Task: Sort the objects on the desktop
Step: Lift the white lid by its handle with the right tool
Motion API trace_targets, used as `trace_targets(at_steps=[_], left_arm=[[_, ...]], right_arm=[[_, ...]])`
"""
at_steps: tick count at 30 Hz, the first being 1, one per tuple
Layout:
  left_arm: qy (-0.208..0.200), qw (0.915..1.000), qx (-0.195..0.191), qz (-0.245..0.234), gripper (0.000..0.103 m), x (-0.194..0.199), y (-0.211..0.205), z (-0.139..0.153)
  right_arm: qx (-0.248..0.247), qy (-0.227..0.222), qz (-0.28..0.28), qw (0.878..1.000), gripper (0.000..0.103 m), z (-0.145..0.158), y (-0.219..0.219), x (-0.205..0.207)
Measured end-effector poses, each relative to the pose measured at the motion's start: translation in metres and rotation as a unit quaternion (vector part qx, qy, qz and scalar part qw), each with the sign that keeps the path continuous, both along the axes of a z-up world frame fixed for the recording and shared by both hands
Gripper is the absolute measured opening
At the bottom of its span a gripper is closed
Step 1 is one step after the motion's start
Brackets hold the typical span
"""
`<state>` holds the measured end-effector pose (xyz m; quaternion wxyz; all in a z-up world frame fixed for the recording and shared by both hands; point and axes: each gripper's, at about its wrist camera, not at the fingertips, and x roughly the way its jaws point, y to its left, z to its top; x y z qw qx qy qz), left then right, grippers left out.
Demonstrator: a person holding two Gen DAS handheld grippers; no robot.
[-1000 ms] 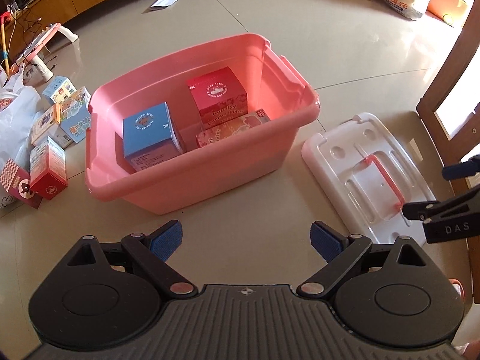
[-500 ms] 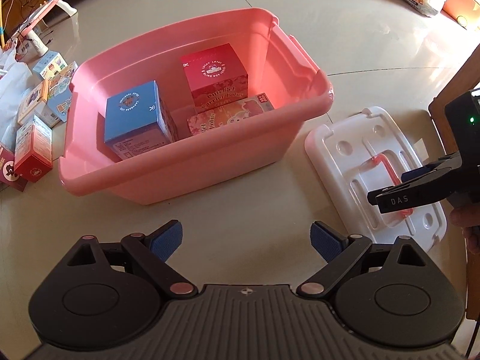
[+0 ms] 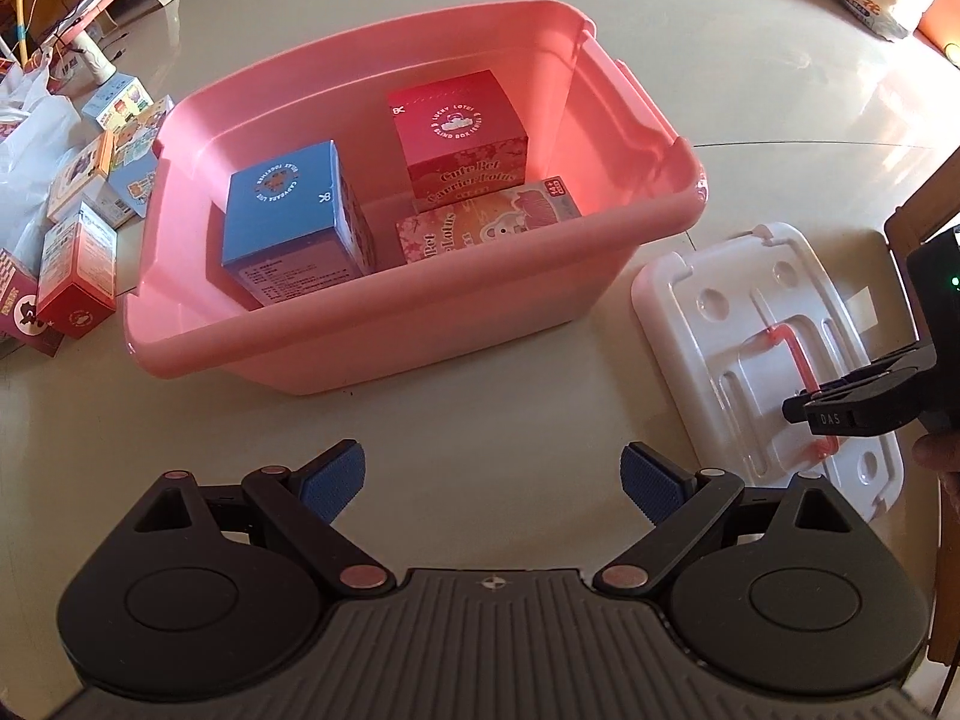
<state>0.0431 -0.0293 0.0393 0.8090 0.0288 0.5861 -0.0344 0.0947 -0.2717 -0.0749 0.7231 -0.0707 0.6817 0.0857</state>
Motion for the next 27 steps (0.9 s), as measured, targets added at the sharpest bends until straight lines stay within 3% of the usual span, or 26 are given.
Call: trace_targets(at_steps=[9, 18, 27], left_arm=[[-0.002, 0.9994, -0.013, 0.033, 0.095, 0.002, 0.016, 0.013], [-0.004, 0.9980, -0.033, 0.054, 0.095, 0.001, 0.027, 0.027], [-0.008, 0.9968, -0.051, 0.060, 0.095, -0.004, 0.034, 0.043]], right_arm=[[-0.001, -0.014, 0.048, 0.999, 0.005, 0.036, 0.004, -0.015], [-0.030, -0.056, 0.080, 0.995, 0.005, 0.106, -0.006, -0.018], [-0.028, -0.109, 0.081, 0.990, 0.005, 0.170, -0.018, -0.020]])
